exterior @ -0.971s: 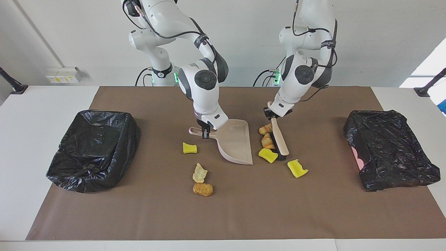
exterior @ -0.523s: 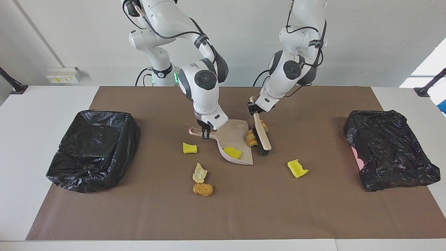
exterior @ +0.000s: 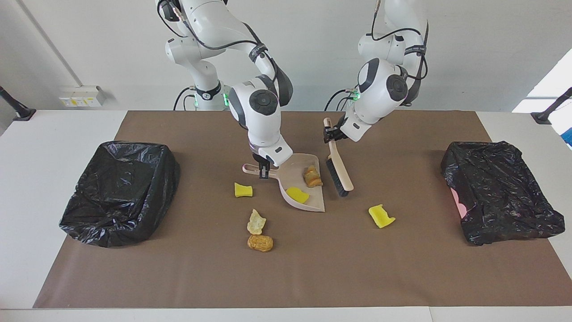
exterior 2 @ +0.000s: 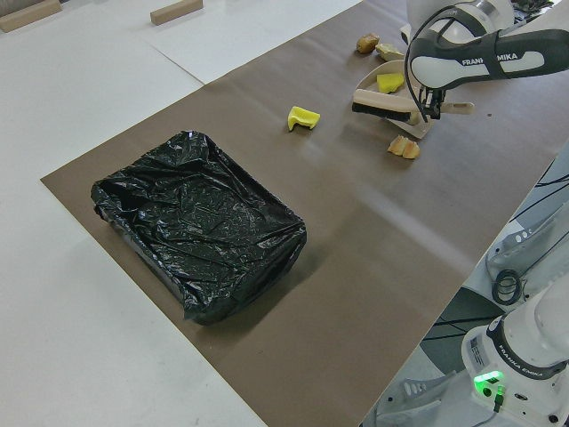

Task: Sweep and dump trash in bin
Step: 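Sweep the bread and sponge pieces into the dustpan with the left gripper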

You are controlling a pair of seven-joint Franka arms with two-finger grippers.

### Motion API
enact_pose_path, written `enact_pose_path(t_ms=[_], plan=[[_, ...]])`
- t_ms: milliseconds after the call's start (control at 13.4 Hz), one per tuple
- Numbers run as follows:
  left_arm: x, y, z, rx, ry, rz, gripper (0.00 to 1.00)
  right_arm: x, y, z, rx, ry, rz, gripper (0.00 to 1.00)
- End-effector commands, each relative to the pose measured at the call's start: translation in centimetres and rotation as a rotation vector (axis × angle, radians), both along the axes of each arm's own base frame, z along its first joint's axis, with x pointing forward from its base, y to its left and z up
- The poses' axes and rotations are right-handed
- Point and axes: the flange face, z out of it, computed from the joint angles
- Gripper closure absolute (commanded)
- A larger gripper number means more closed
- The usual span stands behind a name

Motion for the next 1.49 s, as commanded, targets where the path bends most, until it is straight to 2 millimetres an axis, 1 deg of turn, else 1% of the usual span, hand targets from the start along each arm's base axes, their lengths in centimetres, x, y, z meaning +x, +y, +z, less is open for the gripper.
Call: enact_pose_path(t_ms=[0, 149, 224, 299, 374, 448, 523, 598, 747, 897, 971, 1121, 1196, 1345, 1420], plan=[[-2.4, 0.4, 0.9, 0.152, 0.091, 0.176, 1.00, -0.2, -0.5, 0.2, 0.016, -0.017, 0.024, 1.00], [-4.5, 1.0, 0.2, 0.230, 0.150, 0.273, 1.00, -0.3, -0.5, 0.3, 0.015, -0.017, 0.023, 1.00], [-6.2, 0.9, -0.4, 0.249, 0.158, 0.277, 1.00, -0.3, -0.5, 0.3, 0.015, -0.017, 0.023, 1.00], [-7.5, -0.2, -1.5, 0.270, 0.172, 0.261, 1.00, -0.3, -0.5, 0.3, 0.015, -0.017, 0.020, 1.00], [-8.3, -1.3, -2.4, 0.285, 0.174, 0.260, 1.00, -0.3, -0.5, 0.3, 0.015, -0.017, 0.020, 1.00], [-8.5, -2.1, -2.6, 0.281, 0.152, 0.266, 1.00, -0.3, -0.5, 0.3, 0.015, -0.017, 0.020, 1.00], [-9.6, -3.8, -3.8, 0.293, 0.147, 0.252, 1.00, -0.3, -0.5, 0.3, 0.015, -0.017, 0.020, 1.00], [-9.8, -5.3, -4.8, 0.285, 0.121, 0.240, 1.00, -0.2, -0.5, 0.3, 0.016, -0.019, 0.018, 1.00], [-8.6, -6.1, -5.0, 0.225, 0.037, 0.201, 1.00, -0.2, -0.5, 0.3, 0.016, -0.019, 0.018, 1.00], [-7.7, -6.4, -4.9, 0.172, -0.029, 0.097, 1.00, -0.2, -0.5, 0.4, 0.019, -0.024, 0.018, 1.00], [-6.8, -6.7, -4.7, 0.147, -0.059, 0.054, 1.00, -0.2, -0.5, 0.3, 0.019, -0.024, 0.018, 1.00], [-4.3, -7.8, -4.0, 0.084, -0.127, -0.063, 1.00, -0.2, -0.5, 0.3, 0.019, -0.024, 0.018, 1.00], [-3.6, -8.2, -3.7, 0.055, -0.146, -0.106, 1.00, -0.2, -0.5, 0.3, 0.019, -0.024, 0.018, 1.00], [-3.2, -8.3, -3.7, 0.006, -0.161, -0.072, 1.00, -0.1, -0.5, 0.3, 0.022, -0.029, 0.017, 1.00], [-2.8, -7.8, -3.5, -0.003, -0.170, -0.091, 1.00, -0.1, -0.4, 0.3, 0.022, -0.029, 0.018, 1.00]])
